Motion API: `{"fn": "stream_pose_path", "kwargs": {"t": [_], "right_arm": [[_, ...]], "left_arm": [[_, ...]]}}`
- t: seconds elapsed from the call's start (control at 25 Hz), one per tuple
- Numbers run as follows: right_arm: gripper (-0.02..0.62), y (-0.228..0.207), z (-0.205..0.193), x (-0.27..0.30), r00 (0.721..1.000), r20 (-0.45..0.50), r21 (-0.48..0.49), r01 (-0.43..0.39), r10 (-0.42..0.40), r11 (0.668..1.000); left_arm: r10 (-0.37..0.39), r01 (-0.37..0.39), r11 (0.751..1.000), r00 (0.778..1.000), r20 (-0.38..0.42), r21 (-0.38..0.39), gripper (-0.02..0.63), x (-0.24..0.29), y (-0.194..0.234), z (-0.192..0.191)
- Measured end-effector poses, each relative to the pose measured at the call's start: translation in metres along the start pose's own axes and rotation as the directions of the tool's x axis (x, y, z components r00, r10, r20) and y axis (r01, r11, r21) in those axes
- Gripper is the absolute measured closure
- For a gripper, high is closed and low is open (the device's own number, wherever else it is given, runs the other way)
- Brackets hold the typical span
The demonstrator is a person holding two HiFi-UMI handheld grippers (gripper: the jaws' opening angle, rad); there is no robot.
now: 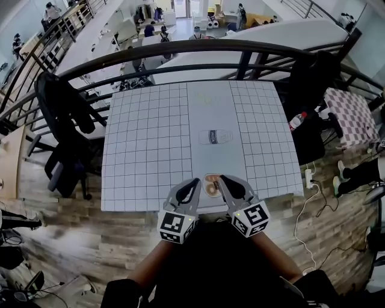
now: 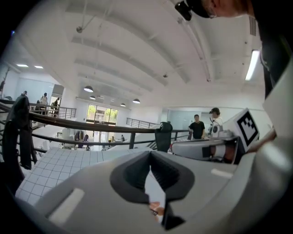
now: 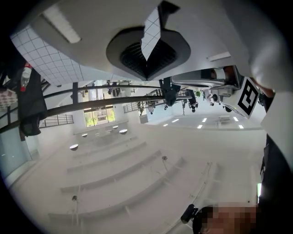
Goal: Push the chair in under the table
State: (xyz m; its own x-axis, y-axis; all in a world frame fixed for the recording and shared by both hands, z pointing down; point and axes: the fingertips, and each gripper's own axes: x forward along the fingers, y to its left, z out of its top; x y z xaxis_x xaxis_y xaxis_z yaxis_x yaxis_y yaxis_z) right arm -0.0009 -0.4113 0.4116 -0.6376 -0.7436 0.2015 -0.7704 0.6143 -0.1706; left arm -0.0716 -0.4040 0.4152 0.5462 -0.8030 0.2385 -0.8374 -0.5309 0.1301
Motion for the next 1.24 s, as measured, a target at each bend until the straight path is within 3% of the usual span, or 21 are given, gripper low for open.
{"fn": "stream_pose_path", "kwargs": {"t": [0.16,0.32,0.6,0.84,1.24], "right_arm": [[0.597,0.0,0.021,-0.011,0.994,0.101,-0.067,0.051,-0.044,0.996],[0.597,-0.001,0.031,-0.018,0.988,0.136,-0.114,0.095,-0.08,0.989],[0.597,0.001,0.03,-0.022,0.985,0.146,-0.126,0.105,-0.086,0.986],[0.597,-0.008,0.046,-0.028,0.988,0.13,-0.125,0.099,-0.082,0.987],[0.598,-0.001,0.035,-0.02,0.985,0.147,-0.173,0.117,-0.092,0.978]], "left_arm": [[0.05,-0.053,0.998,0.996,0.077,0.027,0.595,-0.008,-0.002,0.014],[0.049,-0.056,0.997,0.991,0.127,0.059,0.595,-0.007,-0.01,0.023],[0.071,-0.081,0.995,0.985,0.156,0.058,0.597,-0.008,-0.011,0.025],[0.061,-0.069,0.995,0.991,0.12,0.065,0.595,0.004,-0.025,0.044],[0.073,-0.083,0.995,0.986,0.148,0.06,0.595,-0.002,-0.01,0.031]]}}
